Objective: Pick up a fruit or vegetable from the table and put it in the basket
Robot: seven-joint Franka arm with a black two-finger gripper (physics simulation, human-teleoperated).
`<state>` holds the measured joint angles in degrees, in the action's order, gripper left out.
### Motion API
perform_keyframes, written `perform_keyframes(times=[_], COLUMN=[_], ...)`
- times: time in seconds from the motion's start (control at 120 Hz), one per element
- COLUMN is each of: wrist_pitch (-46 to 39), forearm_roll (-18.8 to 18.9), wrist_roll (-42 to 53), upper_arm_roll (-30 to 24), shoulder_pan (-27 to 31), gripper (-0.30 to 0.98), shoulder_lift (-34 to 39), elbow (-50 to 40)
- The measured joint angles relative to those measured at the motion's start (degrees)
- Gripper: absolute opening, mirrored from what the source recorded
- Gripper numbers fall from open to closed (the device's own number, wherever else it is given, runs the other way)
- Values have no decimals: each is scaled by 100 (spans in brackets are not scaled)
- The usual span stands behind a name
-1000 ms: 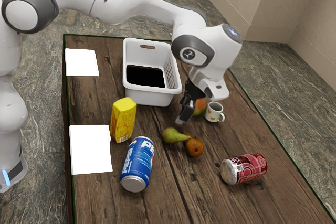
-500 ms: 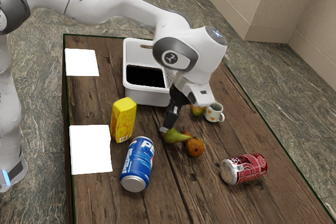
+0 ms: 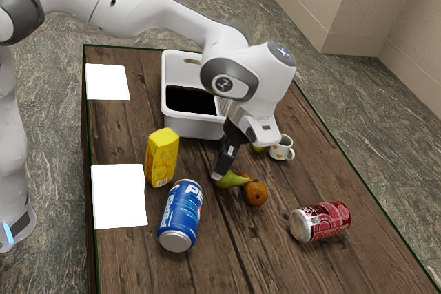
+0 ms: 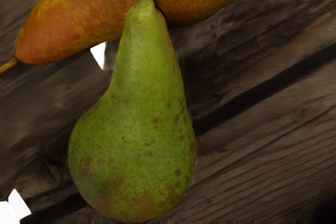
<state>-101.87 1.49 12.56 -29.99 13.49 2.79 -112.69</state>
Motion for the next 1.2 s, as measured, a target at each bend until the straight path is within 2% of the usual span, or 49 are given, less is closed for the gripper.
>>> perform_keyframes(times=[0.342,0.6,0.65,0.808,0.908,1.067,1.2], wrist_pitch=[-267,-888,-983,-1165,-1201,-705,-136], forearm_roll=[-33,17,21,28,59,69,65], wrist_roll=[87,130,136,146,137,165,208], upper_arm_roll=[-16,-16,-16,-21,-46,407,1177], shoulder_pan=[81,105,96,24,27,-133,-23], gripper=[69,68,63,34,27,29,25], shoulder_lift=[-292,-431,-443,-434,-267,439,697], elbow=[-229,-413,-419,-423,-406,1,277])
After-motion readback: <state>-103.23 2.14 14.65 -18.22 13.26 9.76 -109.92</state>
